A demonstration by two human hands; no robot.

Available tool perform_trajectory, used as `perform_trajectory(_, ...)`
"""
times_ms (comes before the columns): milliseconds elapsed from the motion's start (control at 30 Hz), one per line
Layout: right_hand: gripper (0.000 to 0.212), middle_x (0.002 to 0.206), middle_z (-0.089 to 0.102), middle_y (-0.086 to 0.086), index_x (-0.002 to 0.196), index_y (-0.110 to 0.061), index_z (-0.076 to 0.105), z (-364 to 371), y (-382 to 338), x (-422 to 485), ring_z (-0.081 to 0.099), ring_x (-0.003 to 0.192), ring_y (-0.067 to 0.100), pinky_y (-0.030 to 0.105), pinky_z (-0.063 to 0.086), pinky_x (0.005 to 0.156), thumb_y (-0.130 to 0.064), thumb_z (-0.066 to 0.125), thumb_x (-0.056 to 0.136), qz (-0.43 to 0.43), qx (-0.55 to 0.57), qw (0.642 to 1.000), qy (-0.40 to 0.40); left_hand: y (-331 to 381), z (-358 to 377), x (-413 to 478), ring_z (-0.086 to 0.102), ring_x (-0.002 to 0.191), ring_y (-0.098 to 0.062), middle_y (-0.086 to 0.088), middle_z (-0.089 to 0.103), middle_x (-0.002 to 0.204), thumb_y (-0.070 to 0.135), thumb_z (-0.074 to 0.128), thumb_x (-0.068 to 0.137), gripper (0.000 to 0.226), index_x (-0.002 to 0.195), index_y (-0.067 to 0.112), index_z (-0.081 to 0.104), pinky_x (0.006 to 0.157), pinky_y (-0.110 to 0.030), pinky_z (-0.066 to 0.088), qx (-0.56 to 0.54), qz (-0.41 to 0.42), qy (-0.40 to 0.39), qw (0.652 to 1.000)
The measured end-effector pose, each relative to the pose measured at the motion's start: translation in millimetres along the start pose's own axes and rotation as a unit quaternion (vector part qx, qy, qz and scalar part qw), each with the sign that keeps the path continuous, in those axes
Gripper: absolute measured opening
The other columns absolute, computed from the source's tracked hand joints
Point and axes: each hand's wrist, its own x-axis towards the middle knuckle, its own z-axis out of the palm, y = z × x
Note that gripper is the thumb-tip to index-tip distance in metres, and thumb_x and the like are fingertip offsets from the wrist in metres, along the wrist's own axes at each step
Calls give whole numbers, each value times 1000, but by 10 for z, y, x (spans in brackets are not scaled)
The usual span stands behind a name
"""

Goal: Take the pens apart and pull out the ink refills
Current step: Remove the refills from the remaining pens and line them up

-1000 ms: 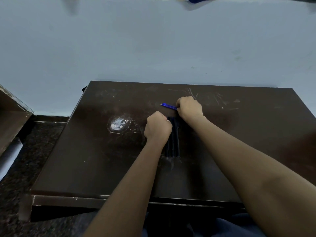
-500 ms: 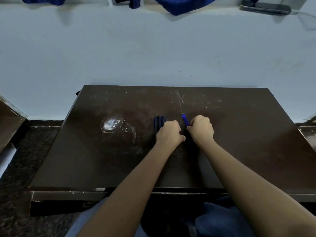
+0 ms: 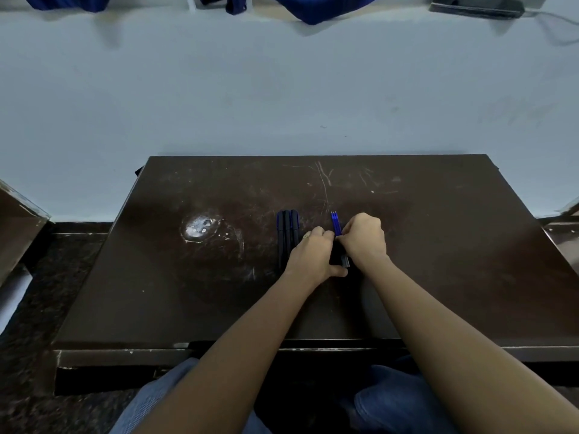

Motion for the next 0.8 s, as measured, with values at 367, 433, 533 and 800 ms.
perform_trajectory(367,10,88,67,14,89,-4,69,4,18,65,67,81,31,39,58,70,-5,65,80,1,4,1000,-6,-7,93,26,50,112,-22,-5,52,118,40,69,79,51,121,15,56,89,-37,50,-2,33,47,998)
perform_trajectory(433,11,88,67,14,89,-4,69,8,19,73,67,80,31,40,59,70,-5,64,80,2,4,1000,-5,-11,107,22,50,112,-22,-6,52,116,39,68,79,48,119,14,57,87,-37,51,-2,39,57,998)
perform_trajectory(533,11,89,68,14,90,-4,69,11,18,82,67,80,31,40,59,70,-4,63,80,1,3,1000,-2,-11,118,26,51,111,-22,-6,53,115,39,66,80,47,117,13,57,86,-37,51,2,43,67,997)
perform_trajectory(800,11,88,68,14,88,-4,69,12,14,98,67,80,32,37,58,67,-4,63,80,2,-4,1000,-1,-9,128,35,51,109,-23,-7,53,114,38,65,81,45,117,12,56,87,-39,52,5,46,68,997)
